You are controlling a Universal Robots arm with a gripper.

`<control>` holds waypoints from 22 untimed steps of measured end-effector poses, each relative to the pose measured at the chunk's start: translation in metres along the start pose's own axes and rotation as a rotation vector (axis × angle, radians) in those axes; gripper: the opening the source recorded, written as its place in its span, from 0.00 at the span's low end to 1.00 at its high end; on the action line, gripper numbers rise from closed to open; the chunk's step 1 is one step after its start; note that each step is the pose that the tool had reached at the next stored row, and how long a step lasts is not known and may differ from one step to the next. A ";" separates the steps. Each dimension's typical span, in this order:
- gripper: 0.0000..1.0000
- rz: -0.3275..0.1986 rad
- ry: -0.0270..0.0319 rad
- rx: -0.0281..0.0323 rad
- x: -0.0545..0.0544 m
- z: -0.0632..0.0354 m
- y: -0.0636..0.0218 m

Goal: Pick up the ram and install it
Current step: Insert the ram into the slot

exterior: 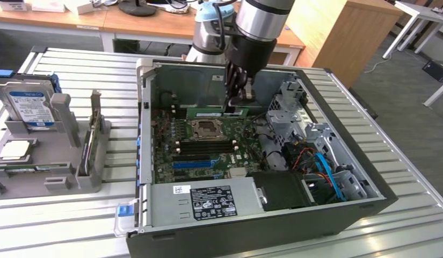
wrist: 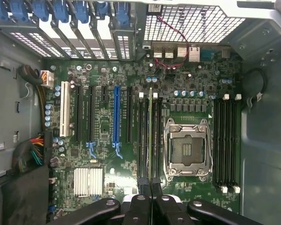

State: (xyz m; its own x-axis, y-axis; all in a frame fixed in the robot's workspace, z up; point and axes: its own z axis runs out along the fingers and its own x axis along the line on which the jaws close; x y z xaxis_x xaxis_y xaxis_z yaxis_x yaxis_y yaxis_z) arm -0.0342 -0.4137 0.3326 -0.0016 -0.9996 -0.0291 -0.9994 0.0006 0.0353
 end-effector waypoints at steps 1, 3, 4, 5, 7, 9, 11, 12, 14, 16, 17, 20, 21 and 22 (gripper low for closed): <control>0.12 0.000 0.0000 0.0000 0.000 0.0010 0.0000; 0.12 0.000 0.0000 0.0001 0.000 0.0028 -0.0001; 0.12 0.000 0.0000 0.0000 0.000 0.0035 -0.0001; 0.12 0.000 0.0001 0.0000 0.000 0.0042 -0.0001; 0.12 0.000 0.0000 0.0000 0.000 0.0054 -0.0002; 0.12 0.000 0.0001 0.0000 0.000 0.0067 -0.0002; 0.12 0.000 0.0001 0.0001 0.000 0.0083 -0.0003; 0.12 0.000 0.0001 0.0001 0.000 0.0090 -0.0003; 0.12 0.000 0.0000 0.0002 0.000 0.0108 -0.0004; 0.12 0.000 0.0001 0.0004 0.000 0.0129 -0.0004; 0.12 0.000 0.0000 0.0005 0.000 0.0141 -0.0005; 0.12 0.000 0.0000 0.0008 0.001 0.0177 -0.0006; 0.12 0.000 0.0000 0.0009 0.001 0.0188 -0.0006; 0.12 0.000 0.0000 0.0009 0.001 0.0199 -0.0007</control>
State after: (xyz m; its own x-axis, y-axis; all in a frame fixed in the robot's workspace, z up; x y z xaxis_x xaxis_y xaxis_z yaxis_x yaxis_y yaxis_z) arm -0.0342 -0.4137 0.3127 -0.0016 -0.9996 -0.0291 -0.9994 0.0006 0.0344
